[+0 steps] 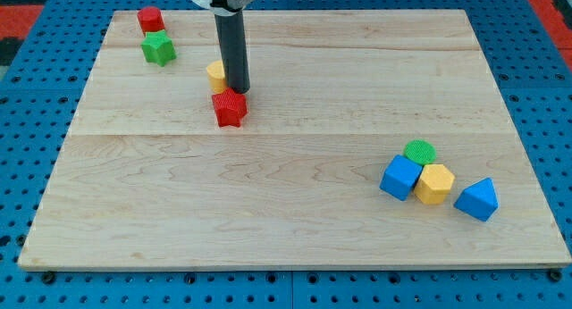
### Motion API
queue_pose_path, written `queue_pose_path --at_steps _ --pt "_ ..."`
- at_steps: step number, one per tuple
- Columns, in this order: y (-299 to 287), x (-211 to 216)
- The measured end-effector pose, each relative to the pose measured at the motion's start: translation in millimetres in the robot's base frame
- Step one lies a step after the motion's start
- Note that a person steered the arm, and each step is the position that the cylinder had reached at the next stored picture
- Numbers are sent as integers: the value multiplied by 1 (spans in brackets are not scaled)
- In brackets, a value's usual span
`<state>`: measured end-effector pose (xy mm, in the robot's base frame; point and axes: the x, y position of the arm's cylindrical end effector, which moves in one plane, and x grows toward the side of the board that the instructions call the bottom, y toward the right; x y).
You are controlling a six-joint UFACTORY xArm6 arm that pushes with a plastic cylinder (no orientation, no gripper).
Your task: Move the red star near the blue cube
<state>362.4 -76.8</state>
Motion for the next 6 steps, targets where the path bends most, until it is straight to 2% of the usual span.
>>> queue_pose_path --at_steps 1,2,4,5,6 --pt "-27 18" --pt "-29 44" --pt "-58 60" --pt "3 71" --pt "90 71"
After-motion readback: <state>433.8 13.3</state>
